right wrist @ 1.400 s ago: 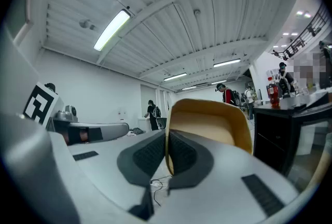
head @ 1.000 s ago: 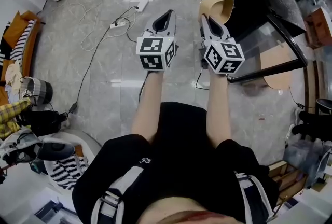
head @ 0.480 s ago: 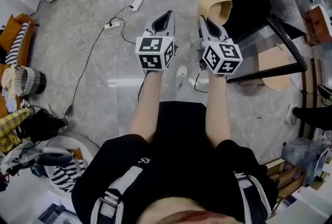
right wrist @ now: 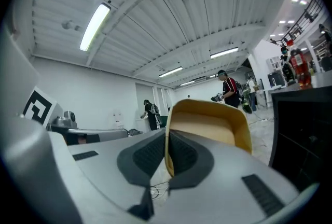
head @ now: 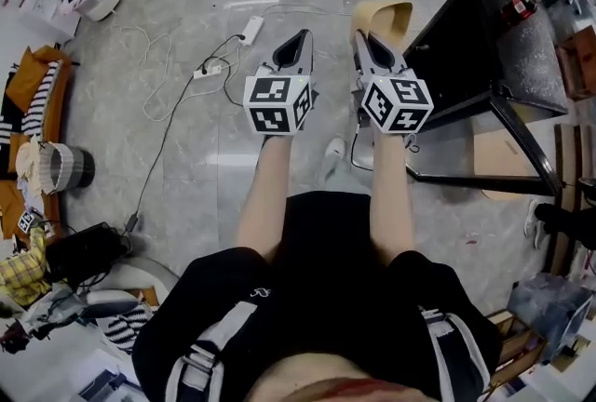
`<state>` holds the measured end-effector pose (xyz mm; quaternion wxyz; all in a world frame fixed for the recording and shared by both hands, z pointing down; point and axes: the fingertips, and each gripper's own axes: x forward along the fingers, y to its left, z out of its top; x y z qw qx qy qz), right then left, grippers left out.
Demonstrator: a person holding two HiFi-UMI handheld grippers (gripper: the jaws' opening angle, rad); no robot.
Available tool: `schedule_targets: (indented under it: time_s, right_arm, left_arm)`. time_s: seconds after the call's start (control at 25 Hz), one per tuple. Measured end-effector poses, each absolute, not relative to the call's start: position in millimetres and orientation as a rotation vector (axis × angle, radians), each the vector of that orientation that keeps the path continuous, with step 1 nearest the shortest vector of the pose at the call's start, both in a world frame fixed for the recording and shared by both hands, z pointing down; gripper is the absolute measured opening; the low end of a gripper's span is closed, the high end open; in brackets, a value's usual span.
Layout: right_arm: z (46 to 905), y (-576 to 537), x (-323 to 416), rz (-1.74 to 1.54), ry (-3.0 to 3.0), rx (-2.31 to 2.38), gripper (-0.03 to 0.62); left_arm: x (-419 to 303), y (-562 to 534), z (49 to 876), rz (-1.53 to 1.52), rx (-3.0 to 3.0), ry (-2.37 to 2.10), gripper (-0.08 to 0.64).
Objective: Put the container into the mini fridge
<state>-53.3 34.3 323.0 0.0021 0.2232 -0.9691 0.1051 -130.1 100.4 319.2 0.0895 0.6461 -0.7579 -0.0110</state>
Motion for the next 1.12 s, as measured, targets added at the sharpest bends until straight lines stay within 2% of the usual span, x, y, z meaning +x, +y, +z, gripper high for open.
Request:
schedule_targets:
  time_s: [0.2, 0.48, 0.88, 1.12]
  right_arm:
    - [334, -48, -96, 0.406, -3.041, 0.650, 0.015]
    - [349, -143, -116, 0.463, -3.001, 0.698, 0.015]
    - [396, -197, -138, 0.575, -2.890, 0.788, 0.015]
    - [457, -216, -107, 0.681, -2.751, 0.950, 0.015]
  left_arm:
    - [-167, 16, 328, 0.031, 1.885, -2.259, 0.006]
    - [-190, -74, 346, 0.039, 1.887, -2.189, 0.006]
    - [-209, -145, 387, 0.134, 1.920, -2.021, 0.006]
    - [-184, -179, 452, 0.245, 1.944, -1.825, 0.006]
